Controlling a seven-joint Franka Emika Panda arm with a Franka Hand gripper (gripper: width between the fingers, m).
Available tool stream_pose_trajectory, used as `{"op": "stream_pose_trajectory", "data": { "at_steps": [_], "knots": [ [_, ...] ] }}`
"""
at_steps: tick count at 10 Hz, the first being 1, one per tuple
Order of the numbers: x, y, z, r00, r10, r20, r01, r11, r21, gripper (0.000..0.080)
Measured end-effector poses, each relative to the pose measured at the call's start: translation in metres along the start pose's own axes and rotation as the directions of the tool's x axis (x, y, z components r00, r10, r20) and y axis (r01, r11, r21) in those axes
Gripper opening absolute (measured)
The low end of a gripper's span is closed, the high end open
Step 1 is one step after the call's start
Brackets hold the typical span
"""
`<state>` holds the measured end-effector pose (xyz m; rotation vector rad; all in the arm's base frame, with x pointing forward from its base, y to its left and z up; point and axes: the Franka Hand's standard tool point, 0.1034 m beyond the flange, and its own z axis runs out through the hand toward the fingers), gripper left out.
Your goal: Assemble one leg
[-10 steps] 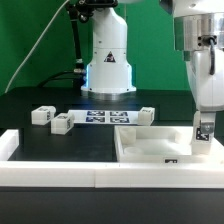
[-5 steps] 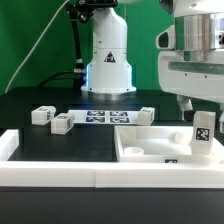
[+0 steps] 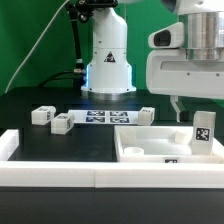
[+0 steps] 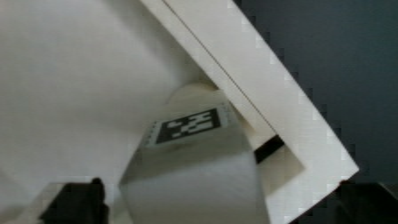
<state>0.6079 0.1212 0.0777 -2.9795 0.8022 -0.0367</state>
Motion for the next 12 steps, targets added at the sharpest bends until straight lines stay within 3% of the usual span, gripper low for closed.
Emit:
{"op": "stream_pose_trajectory", "data": {
  "at_steps": [3,4,5,6,7,10,12],
  "knots": [
    [0.0030,0.0041,0.0002,0.980,-0.200,-0.004,0.200,0.980,-0.009,0.0648],
    [0.0028,0.0039,0.0002,0.983,-0.186,-0.004,0.186,0.983,-0.009,0.0518],
    [0.0028,0.0039,0.0002,0.983,-0.186,-0.004,0.186,0.983,-0.009,0.0518],
    [0.0029,0.0040,0.0002,0.983,-0.186,-0.004,0.186,0.983,-0.009,0.0377],
    [0.0029,0.0039,0.0001,0.983,-0.186,-0.005,0.186,0.983,-0.009,0.0290],
    [0.0032,0.0043,0.0002,0.988,-0.156,-0.005,0.156,0.988,-0.008,0.0290],
    [0.0035,0.0070,0.0006,0.994,0.108,0.000,-0.108,0.994,0.009,0.0290]
  ]
}}
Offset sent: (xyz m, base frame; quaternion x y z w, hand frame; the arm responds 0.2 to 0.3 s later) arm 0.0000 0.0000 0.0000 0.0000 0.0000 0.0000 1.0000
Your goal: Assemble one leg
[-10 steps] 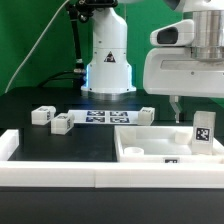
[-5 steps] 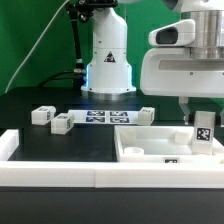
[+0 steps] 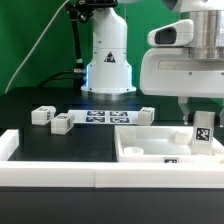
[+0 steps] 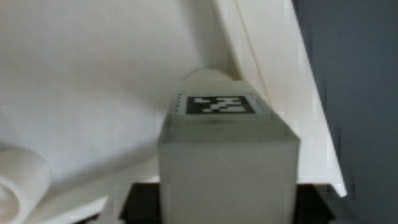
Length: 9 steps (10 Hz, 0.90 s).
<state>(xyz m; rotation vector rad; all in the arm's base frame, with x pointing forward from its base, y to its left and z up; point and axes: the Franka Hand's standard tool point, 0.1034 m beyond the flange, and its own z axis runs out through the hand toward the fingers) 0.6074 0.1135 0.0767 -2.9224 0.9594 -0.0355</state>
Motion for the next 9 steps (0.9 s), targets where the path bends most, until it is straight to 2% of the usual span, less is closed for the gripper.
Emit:
{"op": "stream_pose_trajectory", "data": {
  "at_steps": [2,5,7,9],
  "knots": [
    [0.0007,0.0013,0.0006,0.979,0.206,-0.004,-0.206,0.979,0.009,0.0291],
    [0.0024,0.0015,0.0003,0.844,0.536,-0.015,-0.535,0.844,0.031,0.0291],
    [0.0026,0.0018,0.0004,0.634,0.774,-0.003,-0.773,0.633,0.054,0.0291],
    [0.0018,0.0020,0.0005,0.456,0.890,-0.002,-0.889,0.455,0.054,0.0291]
  ]
}}
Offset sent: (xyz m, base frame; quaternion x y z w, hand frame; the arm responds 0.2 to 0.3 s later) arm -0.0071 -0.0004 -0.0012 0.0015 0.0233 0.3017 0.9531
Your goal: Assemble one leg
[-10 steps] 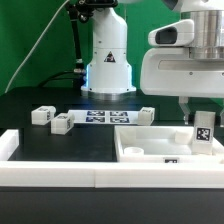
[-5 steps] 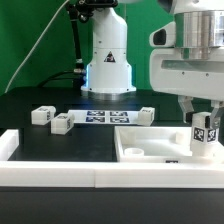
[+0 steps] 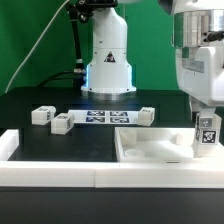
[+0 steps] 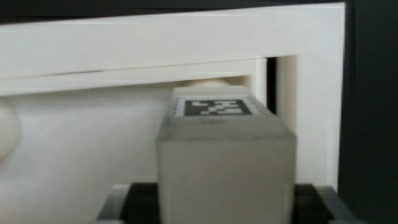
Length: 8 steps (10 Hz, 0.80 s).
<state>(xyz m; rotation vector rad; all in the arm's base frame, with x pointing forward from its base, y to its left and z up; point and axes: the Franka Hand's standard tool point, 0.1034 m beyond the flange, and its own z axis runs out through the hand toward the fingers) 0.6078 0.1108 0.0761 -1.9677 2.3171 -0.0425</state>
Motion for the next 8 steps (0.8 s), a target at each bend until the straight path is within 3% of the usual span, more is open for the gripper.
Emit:
{"op": "stream_pose_trajectory", "data": {
  "at_steps": [3,7,8],
  "knots": [
    [-0.0022,0.0005,-0.0003,0.977,0.213,0.007,-0.213,0.977,0.001,0.0291],
    [-0.0057,0.0014,0.0000,0.974,0.224,0.036,-0.224,0.975,-0.005,0.0336],
    [-0.0054,0.0013,-0.0001,0.982,0.187,0.036,-0.187,0.982,-0.003,0.0512]
  ]
}}
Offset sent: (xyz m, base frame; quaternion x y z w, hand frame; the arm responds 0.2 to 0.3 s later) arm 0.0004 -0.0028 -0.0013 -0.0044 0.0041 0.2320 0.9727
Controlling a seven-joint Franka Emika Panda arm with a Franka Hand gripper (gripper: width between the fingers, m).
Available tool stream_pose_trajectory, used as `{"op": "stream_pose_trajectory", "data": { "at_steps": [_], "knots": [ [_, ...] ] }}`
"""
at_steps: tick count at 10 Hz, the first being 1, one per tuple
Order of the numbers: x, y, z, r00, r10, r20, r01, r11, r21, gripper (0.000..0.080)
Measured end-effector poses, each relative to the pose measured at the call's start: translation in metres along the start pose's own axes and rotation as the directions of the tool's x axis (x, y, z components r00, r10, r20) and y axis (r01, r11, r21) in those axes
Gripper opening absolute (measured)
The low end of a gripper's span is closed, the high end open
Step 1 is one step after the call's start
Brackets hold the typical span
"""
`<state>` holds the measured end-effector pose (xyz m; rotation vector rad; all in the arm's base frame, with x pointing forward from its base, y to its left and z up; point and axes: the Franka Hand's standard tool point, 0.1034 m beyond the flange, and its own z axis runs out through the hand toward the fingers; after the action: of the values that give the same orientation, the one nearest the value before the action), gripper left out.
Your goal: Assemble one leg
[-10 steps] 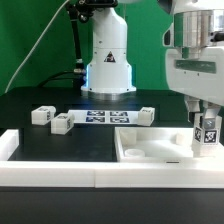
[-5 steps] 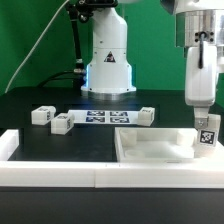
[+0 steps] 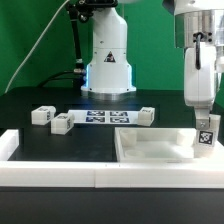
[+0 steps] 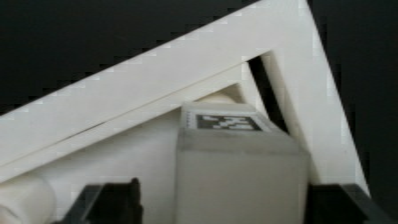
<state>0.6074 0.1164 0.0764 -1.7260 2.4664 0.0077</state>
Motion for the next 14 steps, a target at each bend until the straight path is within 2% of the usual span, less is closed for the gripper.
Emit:
{"op": "stream_pose_trajectory", "data": {
  "at_steps": [1,2,3,5,8,10,11,12,13,14],
  "knots": [
    [0.0005,-0.0003,0.0000,1.000,-0.025,0.002,0.025,1.000,0.000,0.0512],
    [0.0002,-0.0001,0.0000,0.996,-0.092,0.002,0.092,0.996,0.000,0.0625],
    [0.0002,-0.0001,0.0001,0.980,-0.199,0.002,0.199,0.980,0.000,0.0642],
    [-0.0006,0.0002,-0.0003,0.911,-0.413,0.001,0.413,0.911,-0.005,0.0648],
    [-0.0045,0.0012,-0.0014,0.747,-0.665,0.009,0.665,0.747,-0.014,0.0649],
    [-0.0035,-0.0001,-0.0012,0.565,-0.825,-0.002,0.825,0.565,-0.023,0.0649],
    [-0.0014,-0.0006,0.0001,0.409,-0.912,-0.009,0.912,0.409,-0.038,0.0649],
    [-0.0027,0.0000,0.0004,0.347,-0.938,-0.011,0.937,0.347,-0.046,0.0649],
    [-0.0033,0.0008,0.0009,0.238,-0.971,-0.011,0.969,0.239,-0.057,0.0649],
    [-0.0044,0.0017,0.0014,0.187,-0.982,-0.007,0.981,0.187,-0.058,0.0649]
  ]
}}
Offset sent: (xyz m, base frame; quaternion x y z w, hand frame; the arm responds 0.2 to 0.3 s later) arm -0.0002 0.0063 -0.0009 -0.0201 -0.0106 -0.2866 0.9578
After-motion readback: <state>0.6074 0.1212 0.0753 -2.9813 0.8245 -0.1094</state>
